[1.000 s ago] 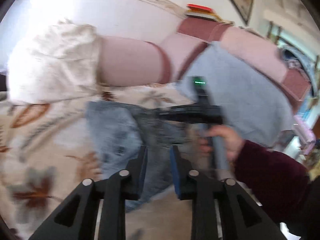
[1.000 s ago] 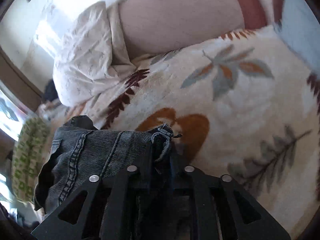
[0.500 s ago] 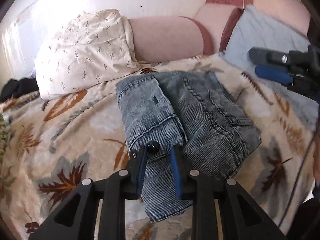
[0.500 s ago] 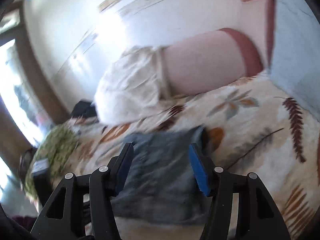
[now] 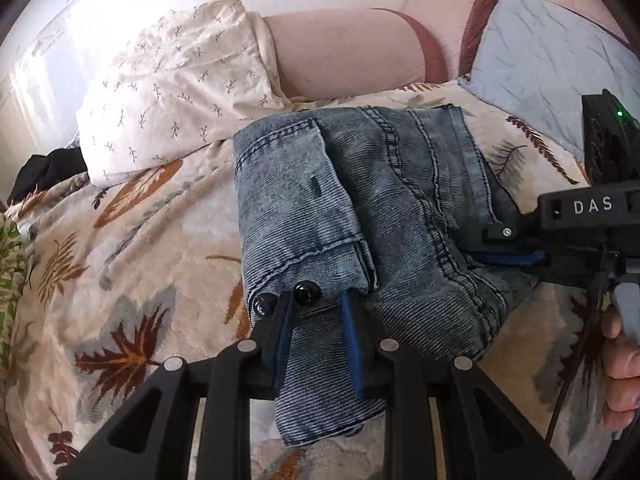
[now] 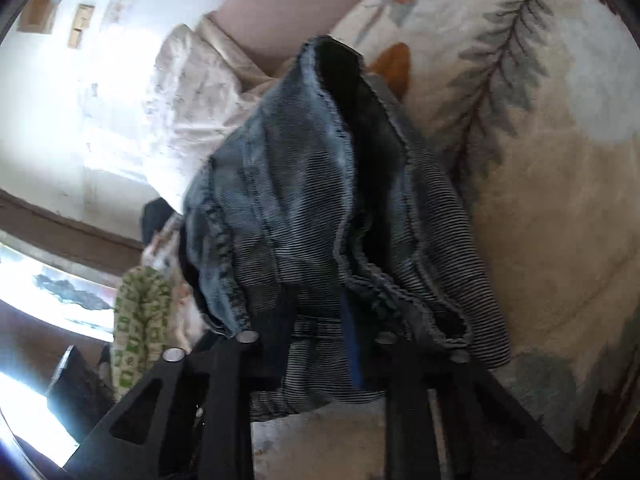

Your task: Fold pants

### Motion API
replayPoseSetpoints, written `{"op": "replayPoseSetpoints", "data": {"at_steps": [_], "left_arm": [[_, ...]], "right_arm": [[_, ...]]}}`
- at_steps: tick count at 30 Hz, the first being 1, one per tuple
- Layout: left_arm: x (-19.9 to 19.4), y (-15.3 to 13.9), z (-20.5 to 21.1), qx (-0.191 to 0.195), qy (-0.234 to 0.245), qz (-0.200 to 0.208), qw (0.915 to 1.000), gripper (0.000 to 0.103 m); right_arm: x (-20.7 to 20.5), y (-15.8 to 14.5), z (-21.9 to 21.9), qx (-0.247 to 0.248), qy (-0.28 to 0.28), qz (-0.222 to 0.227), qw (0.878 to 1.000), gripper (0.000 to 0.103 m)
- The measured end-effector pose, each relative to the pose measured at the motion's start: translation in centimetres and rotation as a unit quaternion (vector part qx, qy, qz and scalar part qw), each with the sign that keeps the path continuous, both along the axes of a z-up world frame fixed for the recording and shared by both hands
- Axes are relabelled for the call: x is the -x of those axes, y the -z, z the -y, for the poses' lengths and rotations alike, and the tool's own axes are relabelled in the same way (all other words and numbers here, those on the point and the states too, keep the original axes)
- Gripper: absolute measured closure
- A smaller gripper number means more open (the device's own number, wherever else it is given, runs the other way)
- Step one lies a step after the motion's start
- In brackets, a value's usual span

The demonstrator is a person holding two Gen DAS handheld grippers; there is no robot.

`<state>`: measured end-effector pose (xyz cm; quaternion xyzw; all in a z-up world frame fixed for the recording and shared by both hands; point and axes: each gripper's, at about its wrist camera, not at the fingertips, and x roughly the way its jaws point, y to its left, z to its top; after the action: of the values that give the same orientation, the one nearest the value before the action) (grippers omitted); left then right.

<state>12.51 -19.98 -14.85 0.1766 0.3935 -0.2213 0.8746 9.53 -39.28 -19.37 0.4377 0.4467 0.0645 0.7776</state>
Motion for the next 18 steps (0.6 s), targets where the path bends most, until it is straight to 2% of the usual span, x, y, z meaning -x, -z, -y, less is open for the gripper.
{"op": "replayPoseSetpoints", "data": {"at_steps": [1, 3, 4, 8, 14, 16, 18], "left_arm": [[-0.1, 0.2, 0.1, -0.001, -0.003, 0.002, 1.0000, 0.076], [-0.2, 0.5, 0.4, -0.005, -0.009, 0.006, 0.9999, 0.076], [-0.2, 0.5, 0.5, -0.009, -0.011, 0.010, 0.9999, 0.076], [-0.1, 0.8, 0.9, -0.018, -0.019, 0.025, 0.9994, 0.076], [0.4, 0.0, 0.8, -0.018, -0.025, 0.034, 0.9990, 0.076], [0.5, -0.9, 0.6, -0.016, -0.023, 0.028, 0.9992, 0.075], [0.6, -2.5, -0.1, 0.002, -0.017, 0.030, 0.9994, 0.070]], "right_arm": [[-0.1, 0.1, 0.0, 0.001, -0.001, -0.005, 1.000, 0.093], [-0.4, 0.1, 0.0, 0.012, -0.004, -0.017, 1.000, 0.102], [-0.5, 0.0, -0.1, 0.019, -0.007, -0.020, 1.000, 0.103], [-0.7, 0.3, 0.0, 0.027, -0.008, -0.029, 0.999, 0.103], [-1.2, -0.4, -0.9, 0.068, -0.019, -0.029, 0.997, 0.103], [-1.4, -1.1, -0.9, 0.064, -0.020, -0.030, 0.997, 0.097], [-1.5, -2.8, -1.3, 0.090, -0.028, -0.018, 0.995, 0.092]]}}
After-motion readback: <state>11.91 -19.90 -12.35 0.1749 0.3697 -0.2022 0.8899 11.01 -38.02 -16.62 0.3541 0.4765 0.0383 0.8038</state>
